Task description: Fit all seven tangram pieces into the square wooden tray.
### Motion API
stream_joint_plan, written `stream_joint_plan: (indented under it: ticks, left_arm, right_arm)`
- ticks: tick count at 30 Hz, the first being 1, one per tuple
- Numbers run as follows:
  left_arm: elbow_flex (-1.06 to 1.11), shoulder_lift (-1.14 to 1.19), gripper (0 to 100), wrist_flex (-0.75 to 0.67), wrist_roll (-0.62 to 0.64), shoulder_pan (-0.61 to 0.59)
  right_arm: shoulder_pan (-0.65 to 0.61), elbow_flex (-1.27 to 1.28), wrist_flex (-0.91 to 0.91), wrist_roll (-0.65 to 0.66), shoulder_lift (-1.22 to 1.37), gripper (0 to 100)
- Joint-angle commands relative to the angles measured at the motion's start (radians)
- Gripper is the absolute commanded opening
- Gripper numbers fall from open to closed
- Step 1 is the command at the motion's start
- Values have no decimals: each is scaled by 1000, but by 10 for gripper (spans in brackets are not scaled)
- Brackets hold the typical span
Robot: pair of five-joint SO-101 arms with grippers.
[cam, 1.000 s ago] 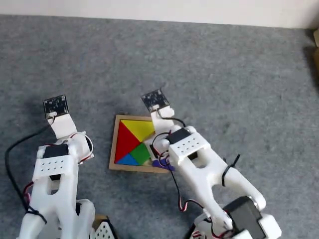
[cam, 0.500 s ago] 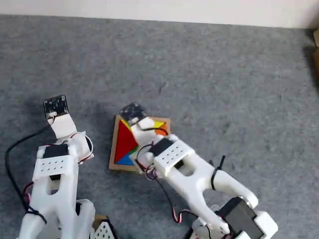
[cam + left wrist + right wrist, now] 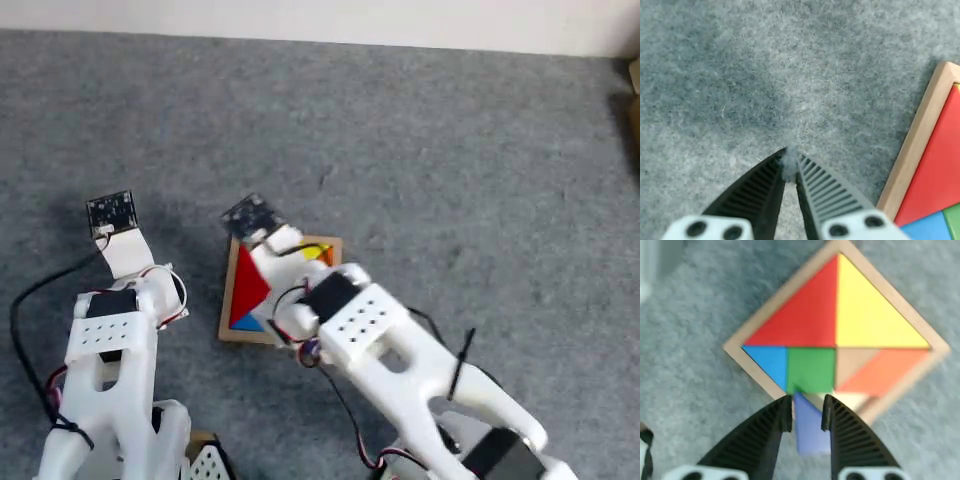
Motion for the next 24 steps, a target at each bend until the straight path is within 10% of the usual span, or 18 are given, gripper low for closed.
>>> stream_joint_plan:
  ticks: [1,24]
  left_arm:
    - [-4,-28,9,-12,-11,-7]
    - [-4,-28,8,-12,-11,-8]
  right_arm:
    - [79,-56,102,2,-111,105]
    - [87,196,-12,-60,-96,105]
